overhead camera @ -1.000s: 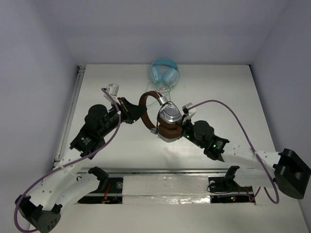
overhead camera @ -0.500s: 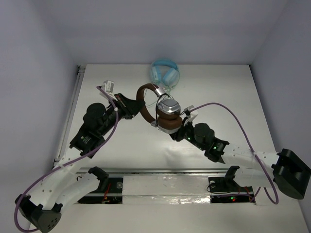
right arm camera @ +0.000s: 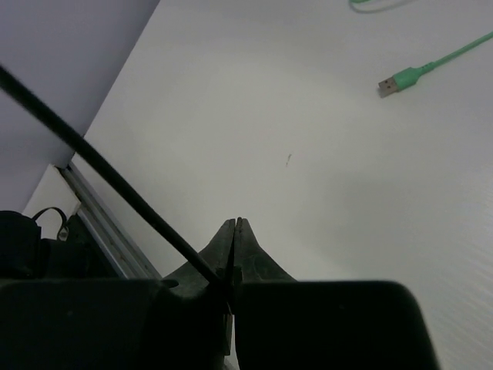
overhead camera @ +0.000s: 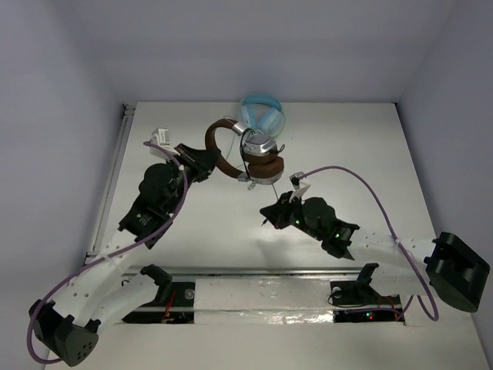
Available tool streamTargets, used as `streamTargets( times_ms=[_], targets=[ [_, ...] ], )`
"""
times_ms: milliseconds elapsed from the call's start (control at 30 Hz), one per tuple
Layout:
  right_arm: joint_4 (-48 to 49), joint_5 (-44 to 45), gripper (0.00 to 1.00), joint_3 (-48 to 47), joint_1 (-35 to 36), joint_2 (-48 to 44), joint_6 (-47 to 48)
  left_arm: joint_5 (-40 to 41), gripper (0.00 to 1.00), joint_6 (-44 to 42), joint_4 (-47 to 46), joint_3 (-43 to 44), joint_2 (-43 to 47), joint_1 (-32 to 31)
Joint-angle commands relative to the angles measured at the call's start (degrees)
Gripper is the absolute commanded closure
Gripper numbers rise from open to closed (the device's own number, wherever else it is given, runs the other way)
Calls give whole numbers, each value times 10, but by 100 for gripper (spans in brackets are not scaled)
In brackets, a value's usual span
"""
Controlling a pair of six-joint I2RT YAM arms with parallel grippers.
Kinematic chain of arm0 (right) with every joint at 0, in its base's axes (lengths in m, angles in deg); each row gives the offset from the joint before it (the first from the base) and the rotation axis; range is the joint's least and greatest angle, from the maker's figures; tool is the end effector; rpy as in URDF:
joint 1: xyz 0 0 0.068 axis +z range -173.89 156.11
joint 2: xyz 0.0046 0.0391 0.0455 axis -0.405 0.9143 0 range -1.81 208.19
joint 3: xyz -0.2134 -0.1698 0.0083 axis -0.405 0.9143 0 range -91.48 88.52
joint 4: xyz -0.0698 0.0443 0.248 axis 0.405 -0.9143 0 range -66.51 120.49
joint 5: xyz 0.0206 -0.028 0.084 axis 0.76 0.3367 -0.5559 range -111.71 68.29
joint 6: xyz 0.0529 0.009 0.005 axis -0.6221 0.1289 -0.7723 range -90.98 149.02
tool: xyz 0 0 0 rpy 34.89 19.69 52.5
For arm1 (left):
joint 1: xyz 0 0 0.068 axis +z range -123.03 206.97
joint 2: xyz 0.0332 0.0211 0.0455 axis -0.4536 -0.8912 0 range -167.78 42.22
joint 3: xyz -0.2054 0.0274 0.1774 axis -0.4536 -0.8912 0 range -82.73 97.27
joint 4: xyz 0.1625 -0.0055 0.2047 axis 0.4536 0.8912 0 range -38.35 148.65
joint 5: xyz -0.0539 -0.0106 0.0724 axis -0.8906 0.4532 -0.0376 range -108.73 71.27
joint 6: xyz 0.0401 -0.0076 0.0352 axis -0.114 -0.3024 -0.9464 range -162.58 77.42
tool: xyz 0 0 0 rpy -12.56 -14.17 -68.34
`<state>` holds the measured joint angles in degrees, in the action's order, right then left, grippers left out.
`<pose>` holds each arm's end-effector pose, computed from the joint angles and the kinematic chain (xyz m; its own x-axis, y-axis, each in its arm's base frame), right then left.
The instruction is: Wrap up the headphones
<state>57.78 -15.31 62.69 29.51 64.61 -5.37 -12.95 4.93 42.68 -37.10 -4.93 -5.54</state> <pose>0.1499 0.1950 0.2165 -0.5273 0.2315 -0.8175 -0.5275 0.6650 0.5286 0.1667 -0.1020 0.3746 -0.2584 -0.7052 -0.6602 0.3849 0.5516 -0.7400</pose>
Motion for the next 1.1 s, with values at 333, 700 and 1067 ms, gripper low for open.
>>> streamTargets(
  times_ms=[333, 700, 1067],
  targets=[
    [-59, 73, 100, -90, 150, 83, -33, 300, 100, -8, -71, -51, -21, 3],
    [-104, 71, 100, -146, 180, 53, -34, 396, 100, -38, -11, -102, -10, -43],
    [-72, 74, 100, -203, 180, 71, -11, 416, 100, 17, 76, -153, -8, -153]
  ],
)
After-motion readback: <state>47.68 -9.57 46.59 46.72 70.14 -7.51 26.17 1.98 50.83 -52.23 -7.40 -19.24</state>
